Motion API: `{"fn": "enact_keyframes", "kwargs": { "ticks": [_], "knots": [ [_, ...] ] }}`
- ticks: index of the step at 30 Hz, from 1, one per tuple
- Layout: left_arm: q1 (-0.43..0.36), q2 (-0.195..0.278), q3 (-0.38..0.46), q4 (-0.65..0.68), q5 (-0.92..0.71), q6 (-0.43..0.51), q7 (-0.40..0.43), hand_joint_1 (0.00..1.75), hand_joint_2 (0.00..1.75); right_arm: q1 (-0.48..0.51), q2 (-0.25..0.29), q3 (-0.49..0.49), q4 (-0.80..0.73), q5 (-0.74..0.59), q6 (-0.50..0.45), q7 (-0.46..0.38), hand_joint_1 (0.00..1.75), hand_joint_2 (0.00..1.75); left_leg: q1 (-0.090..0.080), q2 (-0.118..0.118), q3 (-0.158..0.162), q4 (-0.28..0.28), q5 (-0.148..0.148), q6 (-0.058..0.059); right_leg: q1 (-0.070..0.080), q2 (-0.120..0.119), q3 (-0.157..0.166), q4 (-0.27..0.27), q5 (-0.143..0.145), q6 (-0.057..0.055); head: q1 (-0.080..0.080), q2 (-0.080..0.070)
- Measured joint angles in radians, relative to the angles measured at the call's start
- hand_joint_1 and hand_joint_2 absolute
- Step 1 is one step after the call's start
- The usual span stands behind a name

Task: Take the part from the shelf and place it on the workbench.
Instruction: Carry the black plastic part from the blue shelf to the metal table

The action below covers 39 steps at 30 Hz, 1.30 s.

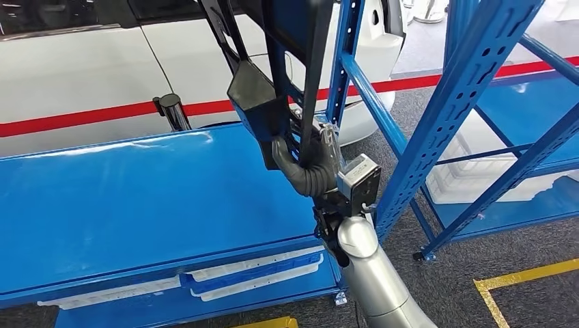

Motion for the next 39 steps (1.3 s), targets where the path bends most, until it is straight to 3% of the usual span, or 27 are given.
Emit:
{"fn": "enact_keyframes", "kwargs": {
  "ticks": [1, 3, 4, 5, 6, 9, 13, 14, 16, 17, 18, 20, 21, 23, 24, 26, 28, 30, 31, 32, 33, 35, 36, 37, 38, 39],
  "knots": [
    [0.0, -0.001, 0.001, 0.0, 0.001, 0.001, 0.0, 0.0, 1.75, 0.005, -0.002, -0.004, -0.005, 0.001, -0.001, -0.001, 1.75, 1.75, 0.002, 0.003, -0.009, -0.008, 0.02, 0.005, 0.003, 0.0, -0.014, 0.03, -0.032, -0.005, 0.001, 0.0],
    [0.0, -0.003, 0.001, 0.0, 0.001, 0.003, 0.002, 0.0, 1.75, 0.012, -0.007, -0.011, -0.013, 0.002, -0.002, -0.002, 1.75, 1.75, 0.003, 0.006, -0.032, -0.012, 0.047, 0.012, 0.001, -0.001, -0.048, 0.145, -0.124, -0.017, 0.003, 0.0],
    [0.0, -0.003, 0.001, 0.0, 0.001, 0.004, 0.003, 0.0, 1.75, 0.017, -0.009, -0.014, -0.015, 0.003, -0.002, -0.004, 1.75, 1.75, 0.002, 0.007, -0.047, -0.011, 0.058, 0.013, -0.001, -0.001, -0.059, 0.208, -0.157, -0.016, 0.003, 0.0],
    [0.0, -0.004, 0.001, 0.0, 0.001, 0.004, 0.004, 0.0, 1.75, 0.023, -0.012, -0.017, -0.017, 0.003, -0.003, -0.004, 1.75, 1.75, 0.002, 0.008, -0.061, -0.01, 0.068, 0.012, -0.003, -0.001, -0.057, 0.248, -0.173, -0.009, 0.003, 0.0],
    [0.0, -0.005, 0.001, 0.0, 0.001, 0.004, 0.004, 0.0, 1.75, 0.027, -0.014, -0.018, -0.017, 0.004, -0.003, -0.005, 1.75, 1.75, 0.002, 0.009, -0.074, -0.008, 0.077, 0.01, -0.005, -0.001, -0.042, 0.262, -0.174, 0.001, 0.003, 0.0],
    [0.0, -0.008, 0.001, 0.0, 0.001, 0.004, 0.005, 0.0, 1.75, 0.033, -0.018, -0.021, -0.02, 0.005, -0.003, -0.008, 1.75, 1.75, 0.004, 0.01, -0.105, -0.001, 0.096, 0.002, -0.012, -0.002, 0.063, 0.153, -0.14, 0.028, 0.003, 0.0],
    [-0.001, -0.009, 0.001, 0.0, 0.001, 0.004, 0.005, 0.0, 1.75, 0.034, -0.019, -0.021, -0.023, 0.005, -0.003, -0.01, 1.75, 1.75, 0.005, 0.01, -0.113, 0.005, 0.101, -0.003, -0.015, -0.003, 0.113, 0.086, -0.132, 0.033, 0.003, 0.0],
    [-0.001, -0.008, 0.001, 0.0, 0.001, 0.004, 0.004, 0.0, 1.75, 0.038, -0.02, -0.024, -0.027, 0.008, -0.003, -0.014, 1.75, 1.75, 0.004, 0.009, -0.119, 0.01, 0.107, -0.01, -0.012, -0.001, 0.132, 0.053, -0.137, 0.027, 0.003, 0.0],
    [-0.001, -0.007, 0.002, 0.0, 0.001, 0.004, 0.003, 0.0, 1.75, 0.052, -0.022, -0.033, -0.041, 0.017, -0.003, -0.025, 1.75, 1.75, 0.007, 0.004, -0.14, 0.03, 0.101, -0.032, -0.013, -0.001, 0.152, -0.004, -0.133, -0.007, 0.003, 0.0],
    [0.0, -0.006, 0.002, -0.001, 0.001, 0.004, 0.003, 0.0, 1.75, 0.061, -0.023, -0.037, -0.049, 0.021, -0.003, -0.031, 1.75, 1.75, 0.01, 0.002, -0.154, 0.056, 0.073, -0.043, -0.012, -0.001, 0.146, -0.015, -0.125, -0.028, 0.002, 0.0],
    [0.0, -0.005, 0.002, -0.001, 0.0, 0.005, 0.003, 0.0, 1.75, 0.067, -0.023, -0.041, -0.056, 0.023, -0.003, -0.034, 1.75, 1.75, 0.013, 0.0, -0.168, 0.096, 0.025, -0.051, -0.016, -0.003, 0.134, -0.017, -0.11, -0.041, 0.002, 0.0],
    [0.0, -0.005, 0.003, -0.001, 0.0, 0.005, 0.003, 0.0, 1.75, 0.077, -0.023, -0.044, -0.066, 0.024, -0.003, -0.035, 1.75, 1.75, 0.017, -0.001, -0.193, 0.213, -0.07, -0.062, -0.013, -0.003, 0.106, -0.015, -0.085, -0.047, 0.001, 0.0],
    [0.0, -0.004, 0.003, -0.001, 0.001, 0.006, 0.003, 0.0, 1.75, 0.082, -0.023, -0.046, -0.07, 0.024, -0.002, -0.035, 1.75, 1.75, 0.019, -0.002, -0.195, 0.261, -0.089, -0.067, -0.013, -0.004, 0.091, -0.015, -0.074, -0.046, 0.0, 0.0],
    [0.0, -0.004, 0.006, -0.001, 0.004, 0.008, 0.003, 0.0, 1.75, 0.09, -0.023, -0.05, -0.075, 0.026, 0.0, -0.035, 1.75, 1.75, 0.024, -0.001, -0.159, 0.271, -0.065, -0.071, -0.013, -0.004, 0.062, -0.013, -0.052, -0.04, 0.0, 0.0],
    [-0.001, -0.004, 0.008, -0.001, 0.005, 0.009, 0.003, 0.0, 1.75, 0.092, -0.023, -0.052, -0.077, 0.028, 0.003, -0.035, 1.75, 1.75, 0.026, -0.001, -0.116, 0.228, -0.04, -0.071, -0.014, -0.004, 0.048, -0.013, -0.041, -0.036, 0.0, 0.0],
    [-0.003, -0.004, 0.012, -0.001, 0.008, 0.011, 0.005, 0.0, 1.75, 0.094, -0.023, -0.055, -0.085, 0.032, 0.008, -0.035, 1.75, 1.75, 0.026, -0.004, -0.013, 0.095, -0.029, -0.064, -0.014, -0.003, 0.03, -0.011, -0.021, -0.024, 0.001, 0.0],
    [-0.005, -0.004, 0.015, -0.001, 0.008, 0.013, 0.006, 0.0, 1.75, 0.094, -0.022, -0.058, -0.091, 0.035, 0.01, -0.036, 1.75, 1.75, 0.018, -0.008, 0.036, 0.015, -0.043, -0.048, -0.014, -0.005, 0.025, -0.015, -0.002, -0.008, 0.002, 0.0],
    [-0.004, -0.004, 0.017, 0.0, 0.008, 0.013, 0.006, 0.0, 1.75, 0.094, -0.022, -0.06, -0.093, 0.035, 0.011, -0.036, 1.75, 1.75, 0.012, -0.008, 0.026, 0.004, -0.029, -0.028, -0.014, -0.006, 0.025, -0.024, 0.015, 0.008, 0.003, 0.0],
    [-0.005, -0.004, 0.018, 0.0, 0.008, 0.013, 0.006, 0.0, 1.75, 0.095, -0.022, -0.061, -0.094, 0.035, 0.011, -0.036, 1.75, 1.75, 0.012, -0.006, 0.017, 0.0, -0.017, -0.017, -0.014, -0.006, 0.02, -0.02, 0.01, 0.011, 0.002, 0.0],
    [-0.005, -0.005, 0.018, 0.0, 0.008, 0.013, 0.006, 0.0, 1.75, 0.095, -0.022, -0.062, -0.095, 0.035, 0.011, -0.036, 1.75, 1.75, 0.012, -0.002, 0.007, -0.005, -0.002, -0.006, -0.013, -0.005, 0.008, -0.001, -0.014, 0.007, 0.003, 0.0],
    [-0.005, -0.005, 0.018, 0.0, 0.008, 0.013, 0.006, 0.0, 1.75, 0.096, -0.023, -0.063, -0.096, 0.035, 0.011, -0.036, 1.75, 1.75, 0.013, 0.001, -0.007, -0.009, 0.015, 0.003, -0.013, -0.004, -0.009, 0.039, -0.055, -0.002, 0.003, 0.0],
    [-0.005, -0.006, 0.019, -0.001, 0.01, 0.014, 0.007, 0.0, 1.75, 0.097, -0.024, -0.065, -0.097, 0.036, 0.015, -0.037, 1.75, 1.75, 0.01, 0.004, -0.039, -0.008, 0.044, 0.011, -0.013, -0.004, -0.045, 0.17, -0.154, -0.015, 0.004, 0.0],
    [-0.005, -0.006, 0.019, -0.001, 0.012, 0.015, 0.007, 0.0, 1.75, 0.098, -0.025, -0.066, -0.097, 0.036, 0.017, -0.037, 1.75, 1.75, 0.009, 0.006, -0.056, -0.007, 0.058, 0.011, -0.012, -0.004, -0.054, 0.234, -0.181, -0.013, 0.004, 0.0],
    [-0.005, -0.007, 0.019, -0.001, 0.015, 0.016, 0.007, 0.0, 1.75, 0.099, -0.026, -0.066, -0.097, 0.037, 0.021, -0.037, 1.75, 1.75, 0.009, 0.007, -0.073, -0.006, 0.072, 0.01, -0.012, -0.004, -0.051, 0.277, -0.187, -0.004, 0.004, 0.0],
    [-0.005, -0.007, 0.019, -0.001, 0.017, 0.016, 0.006, 0.0, 1.75, 0.099, -0.027, -0.066, -0.097, 0.039, 0.025, -0.039, 1.75, 1.75, 0.008, 0.008, -0.09, -0.005, 0.086, 0.008, -0.012, -0.003, -0.03, 0.285, -0.173, 0.007, 0.004, 0.0],
    [-0.004, -0.007, 0.02, -0.001, 0.02, 0.017, 0.006, 0.0, 1.75, 0.099, -0.027, -0.066, -0.097, 0.04, 0.028, -0.043, 1.75, 1.75, 0.008, 0.008, -0.107, -0.004, 0.1, 0.005, -0.012, -0.003, 0.009, 0.257, -0.153, 0.016, 0.004, 0.0]
  ]
}}
